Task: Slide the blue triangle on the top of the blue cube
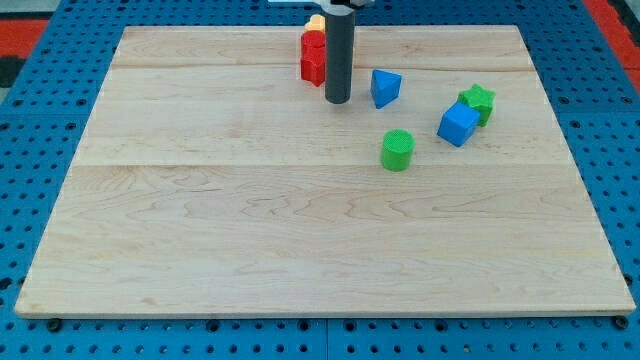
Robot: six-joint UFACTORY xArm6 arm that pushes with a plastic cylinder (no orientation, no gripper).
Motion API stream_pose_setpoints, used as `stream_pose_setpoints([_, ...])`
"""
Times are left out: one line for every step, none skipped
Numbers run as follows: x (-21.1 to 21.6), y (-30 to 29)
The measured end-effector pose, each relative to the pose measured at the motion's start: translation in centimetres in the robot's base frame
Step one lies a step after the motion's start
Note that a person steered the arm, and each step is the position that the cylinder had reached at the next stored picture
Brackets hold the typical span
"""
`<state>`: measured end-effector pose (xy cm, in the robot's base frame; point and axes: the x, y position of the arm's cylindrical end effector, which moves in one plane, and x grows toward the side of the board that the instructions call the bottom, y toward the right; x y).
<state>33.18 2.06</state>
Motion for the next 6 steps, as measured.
stream_pose_setpoints([-1.0,4.9])
stream_pose_setpoints([-1.9,4.3])
stream_pose_setpoints([-1.9,5.8])
stream_pose_setpoints([-2.9,8.9])
stream_pose_setpoints([-3.7,9.7])
stream_pose_setpoints([-4.3,11.5])
